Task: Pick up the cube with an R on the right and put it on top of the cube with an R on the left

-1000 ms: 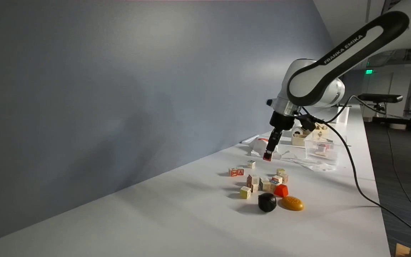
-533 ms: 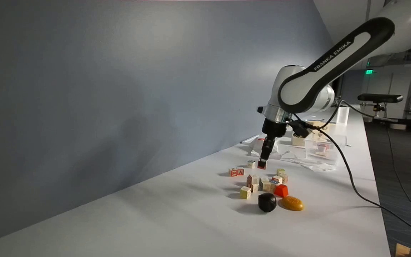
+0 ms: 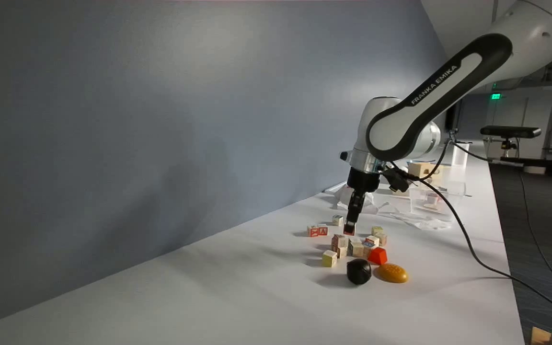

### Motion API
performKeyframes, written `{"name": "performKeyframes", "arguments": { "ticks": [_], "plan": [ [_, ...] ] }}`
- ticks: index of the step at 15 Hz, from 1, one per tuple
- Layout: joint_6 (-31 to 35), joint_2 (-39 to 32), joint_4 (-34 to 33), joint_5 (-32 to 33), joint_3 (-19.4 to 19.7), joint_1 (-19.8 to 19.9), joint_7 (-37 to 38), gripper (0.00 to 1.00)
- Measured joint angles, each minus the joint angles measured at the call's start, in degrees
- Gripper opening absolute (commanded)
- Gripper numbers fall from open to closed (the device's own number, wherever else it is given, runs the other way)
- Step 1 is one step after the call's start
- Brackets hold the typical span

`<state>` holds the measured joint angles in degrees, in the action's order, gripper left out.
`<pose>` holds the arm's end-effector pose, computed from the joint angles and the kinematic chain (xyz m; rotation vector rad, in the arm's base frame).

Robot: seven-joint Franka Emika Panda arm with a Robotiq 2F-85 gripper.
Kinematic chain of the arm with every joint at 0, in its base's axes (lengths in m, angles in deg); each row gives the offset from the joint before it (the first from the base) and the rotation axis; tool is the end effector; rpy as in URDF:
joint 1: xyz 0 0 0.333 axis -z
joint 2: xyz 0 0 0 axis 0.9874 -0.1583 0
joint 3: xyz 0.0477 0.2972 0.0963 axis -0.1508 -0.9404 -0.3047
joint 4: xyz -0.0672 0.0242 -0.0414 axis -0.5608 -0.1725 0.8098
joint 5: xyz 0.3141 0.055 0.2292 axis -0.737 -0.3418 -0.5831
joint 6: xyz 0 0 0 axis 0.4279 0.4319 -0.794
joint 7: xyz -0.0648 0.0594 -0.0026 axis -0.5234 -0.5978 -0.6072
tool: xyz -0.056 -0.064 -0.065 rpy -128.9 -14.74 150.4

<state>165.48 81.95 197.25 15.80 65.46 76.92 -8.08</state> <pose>0.4635 -0.0263 0.3556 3.0319 0.6685 0.3006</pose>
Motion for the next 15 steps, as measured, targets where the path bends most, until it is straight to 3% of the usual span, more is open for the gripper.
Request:
{"name": "performKeyframes", "arguments": {
  "ticks": [15],
  "plan": [
    [1.6, -4.6, -3.0, 0.0, -1.3, 0.3, 2.4, 0.12]
  ]
}}
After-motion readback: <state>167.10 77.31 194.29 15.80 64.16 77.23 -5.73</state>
